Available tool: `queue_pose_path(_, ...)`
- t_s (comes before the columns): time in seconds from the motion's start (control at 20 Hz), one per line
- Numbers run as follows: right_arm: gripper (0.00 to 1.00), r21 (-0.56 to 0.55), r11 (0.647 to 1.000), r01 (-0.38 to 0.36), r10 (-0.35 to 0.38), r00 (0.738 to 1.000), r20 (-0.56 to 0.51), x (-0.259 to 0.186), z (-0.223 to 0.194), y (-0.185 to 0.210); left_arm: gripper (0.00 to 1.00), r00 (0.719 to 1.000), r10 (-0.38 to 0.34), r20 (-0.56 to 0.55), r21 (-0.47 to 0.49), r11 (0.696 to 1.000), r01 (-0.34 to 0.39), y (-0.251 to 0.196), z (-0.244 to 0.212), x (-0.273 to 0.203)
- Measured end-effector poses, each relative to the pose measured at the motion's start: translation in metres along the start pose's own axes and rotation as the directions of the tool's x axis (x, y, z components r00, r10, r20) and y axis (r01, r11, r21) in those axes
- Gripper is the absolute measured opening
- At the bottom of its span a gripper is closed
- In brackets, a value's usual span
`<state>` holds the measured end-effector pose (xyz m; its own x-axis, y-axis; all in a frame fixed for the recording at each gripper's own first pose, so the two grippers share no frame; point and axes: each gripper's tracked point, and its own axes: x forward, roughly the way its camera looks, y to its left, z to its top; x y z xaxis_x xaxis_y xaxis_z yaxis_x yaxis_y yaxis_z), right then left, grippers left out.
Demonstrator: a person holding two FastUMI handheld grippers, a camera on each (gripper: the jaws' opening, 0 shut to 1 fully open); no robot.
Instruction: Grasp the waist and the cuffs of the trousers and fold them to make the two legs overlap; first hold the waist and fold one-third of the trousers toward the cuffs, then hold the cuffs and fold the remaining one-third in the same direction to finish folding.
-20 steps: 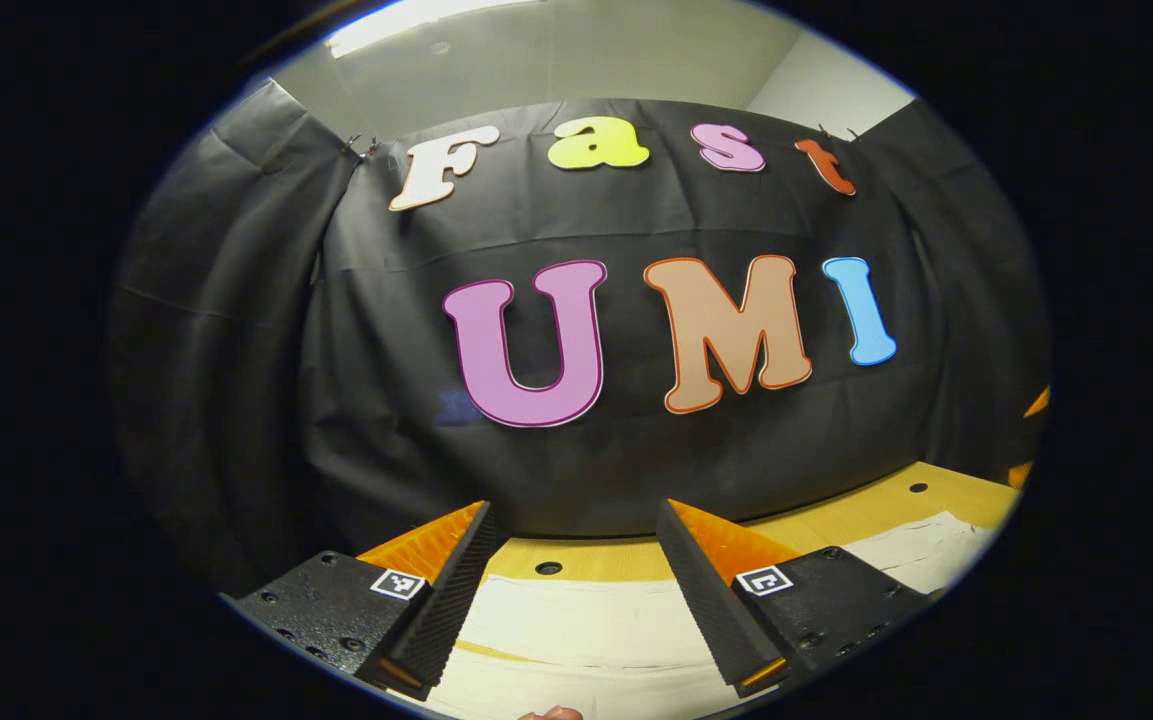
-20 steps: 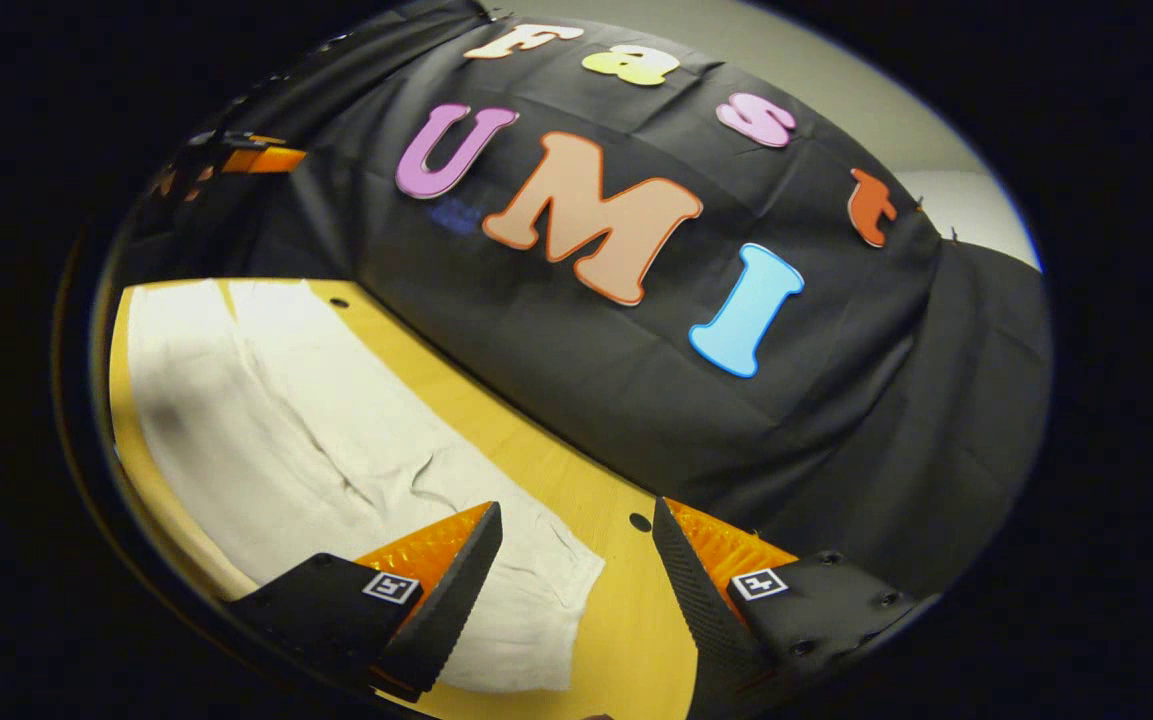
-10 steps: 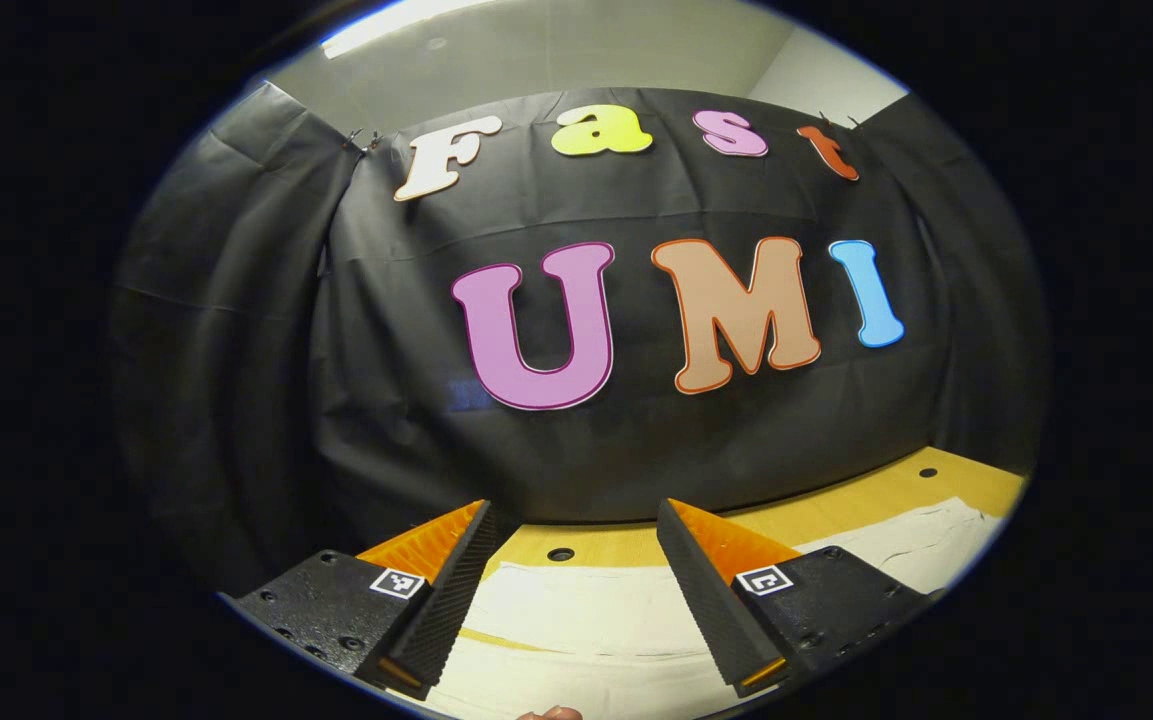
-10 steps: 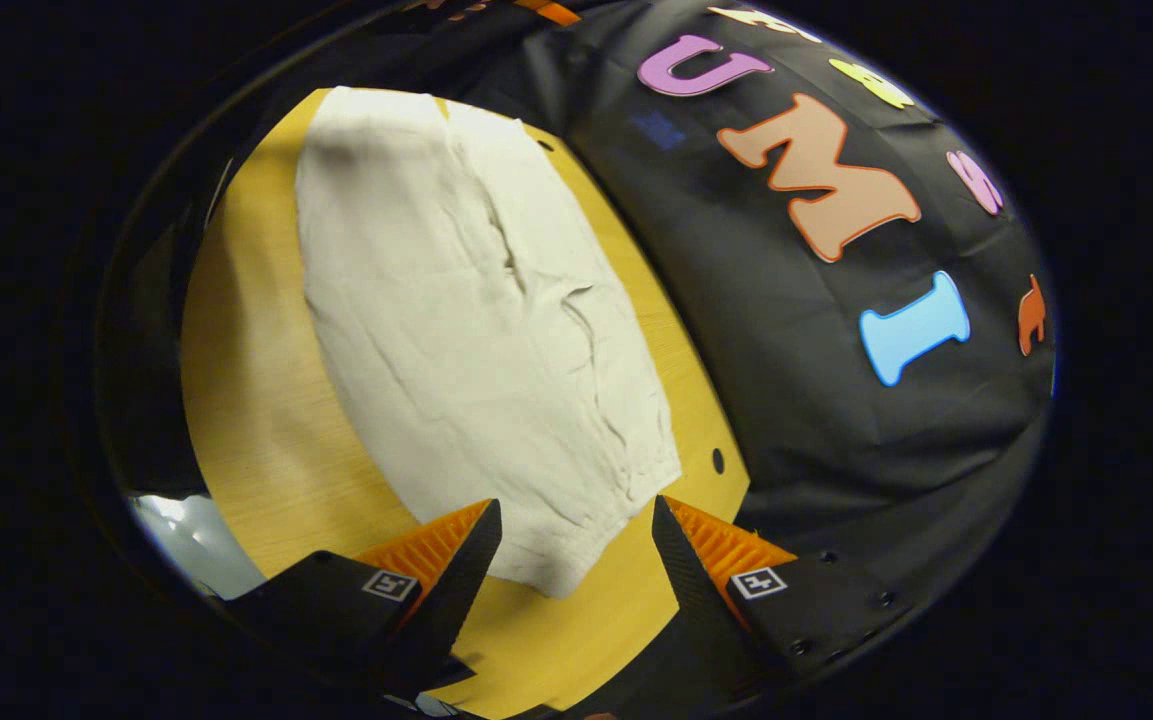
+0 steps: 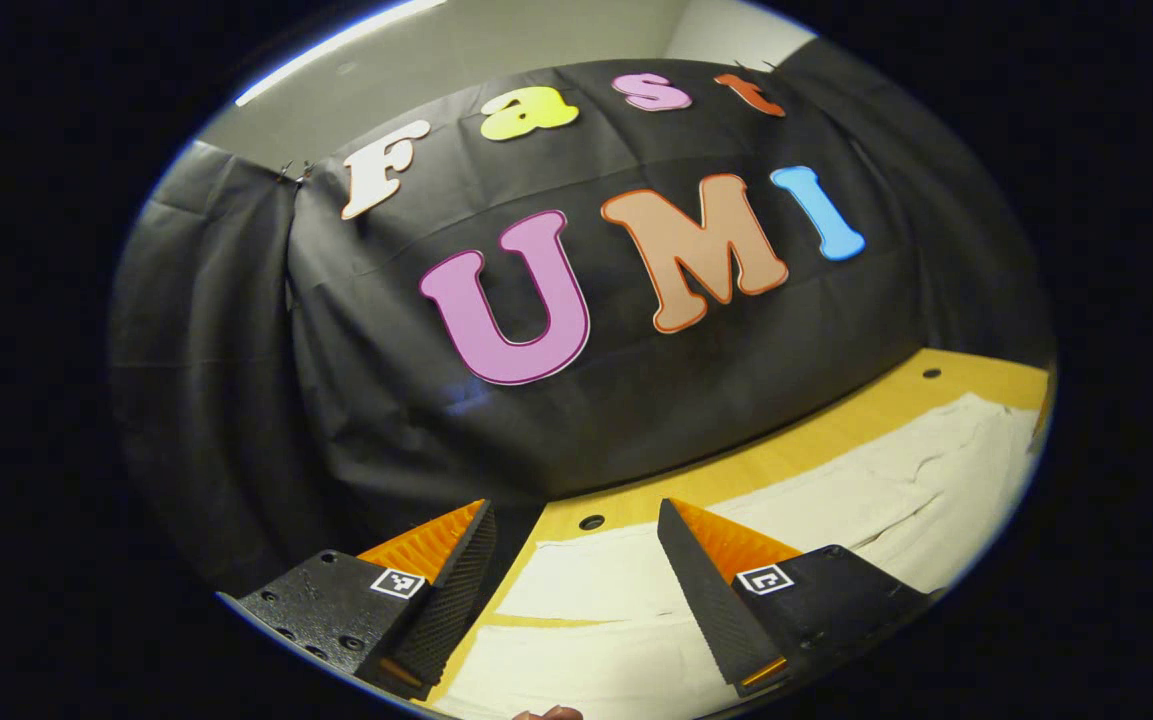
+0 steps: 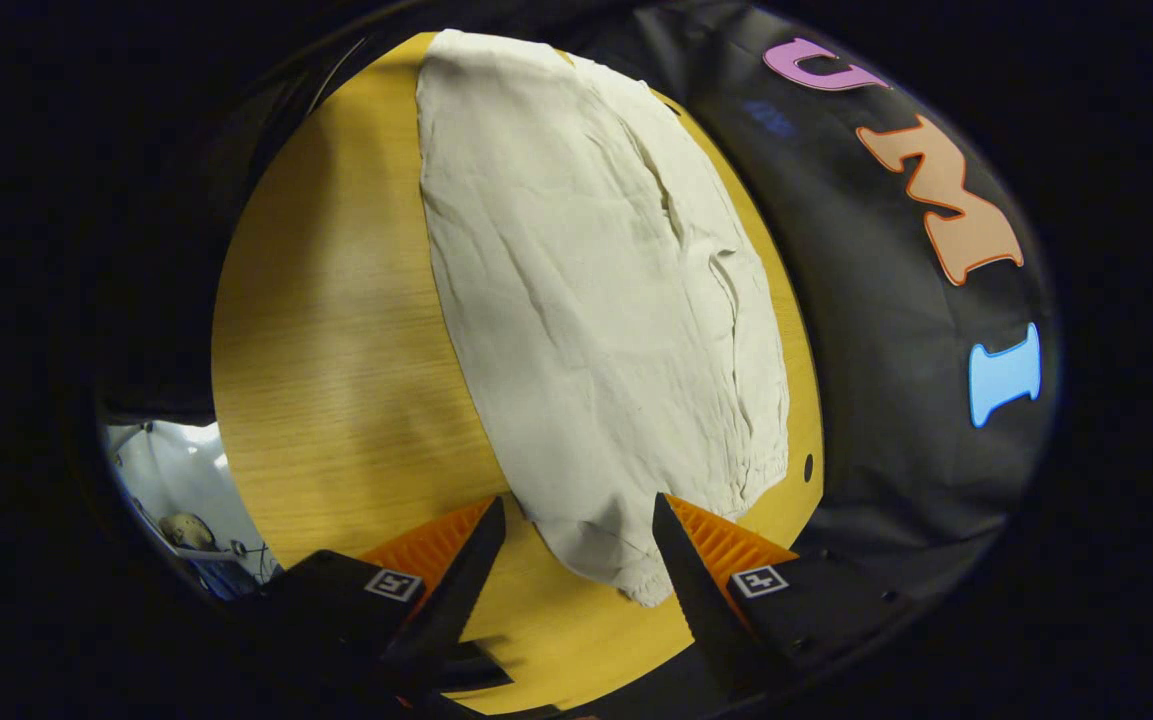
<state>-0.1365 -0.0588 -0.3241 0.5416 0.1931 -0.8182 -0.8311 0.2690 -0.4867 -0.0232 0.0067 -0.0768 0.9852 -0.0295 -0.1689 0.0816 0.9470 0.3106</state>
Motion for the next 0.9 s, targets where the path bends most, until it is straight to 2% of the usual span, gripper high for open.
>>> queue_pose_path(0.1,0.88,-0.010,1.000,0.004,-0.004,1.000,-0.010,0.010,0.001,-0.003,0.96,0.999,-0.016,-0.030,0.034,0.999,0.017,0.000,-0.016,-0.006)
queue_pose_path(0.2,0.77,-0.078,0.997,0.014,-0.015,1.000,-0.017,0.020,0.006,0.000,0.97,0.997,-0.035,-0.075,0.030,0.999,0.038,-0.006,-0.035,-0.014)
queue_pose_path(0.25,0.59,-0.118,0.993,0.013,-0.016,1.000,-0.026,0.023,0.007,-0.001,0.97,0.995,-0.045,-0.090,0.040,0.998,0.049,-0.009,-0.043,-0.017)
queue_pose_path(0.3,0.59,-0.105,0.994,-0.005,0.001,0.999,-0.041,0.025,0.006,0.000,0.96,0.994,-0.050,-0.094,0.054,0.997,0.056,-0.010,-0.045,-0.018)
queue_pose_path(0.35,0.53,-0.047,0.996,-0.070,0.066,0.995,-0.070,0.026,0.003,0.008,0.97,0.993,-0.061,-0.099,0.079,0.995,0.068,-0.011,-0.050,-0.020)
queue_pose_path(0.4,0.43,-0.001,0.992,-0.123,0.122,0.989,-0.087,0.033,0.000,0.013,0.97,0.991,-0.073,-0.109,0.100,0.991,0.084,-0.013,-0.055,-0.022)
queue_pose_path(0.55,0.10,0.011,0.991,-0.133,0.133,0.987,-0.086,0.029,0.004,0.008,0.97,0.981,-0.114,-0.157,0.169,0.976,0.140,-0.011,-0.077,-0.032)
queue_pose_path(0.6,0.10,0.043,0.990,-0.135,0.138,0.986,-0.091,0.029,0.004,0.008,0.97,0.973,-0.128,-0.189,0.211,0.963,0.168,-0.007,-0.092,-0.039)
queue_pose_path(0.65,0.04,0.045,0.990,-0.134,0.137,0.987,-0.086,0.030,0.004,0.008,0.97,0.967,-0.139,-0.214,0.245,0.951,0.191,-0.003,-0.103,-0.044)
queue_pose_path(0.7,0.05,0.048,0.990,-0.133,0.137,0.986,-0.093,0.031,0.003,0.008,0.97,0.959,-0.147,-0.242,0.281,0.935,0.214,0.002,-0.114,-0.049)
queue_pose_path(0.75,0.05,0.060,0.989,-0.134,0.139,0.985,-0.101,0.029,0.004,0.008,0.97,0.947,-0.151,-0.284,0.338,0.908,0.246,0.010,-0.131,-0.056)
queue_pose_path(0.8,0.04,0.039,0.992,-0.120,0.123,0.988,-0.091,0.031,0.005,0.007,0.97,0.922,-0.180,-0.343,0.402,0.859,0.317,0.012,-0.155,-0.061)
queue_pose_path(0.85,0.04,0.014,0.994,-0.107,0.107,0.990,-0.087,0.032,0.005,0.007,0.97,0.904,-0.206,-0.374,0.430,0.825,0.366,0.011,-0.171,-0.069)
queue_pose_path(0.9,0.04,-0.003,0.995,-0.095,0.095,0.992,-0.088,0.032,0.005,0.006,0.97,0.878,-0.231,-0.419,0.461,0.779,0.425,0.006,-0.190,-0.077)
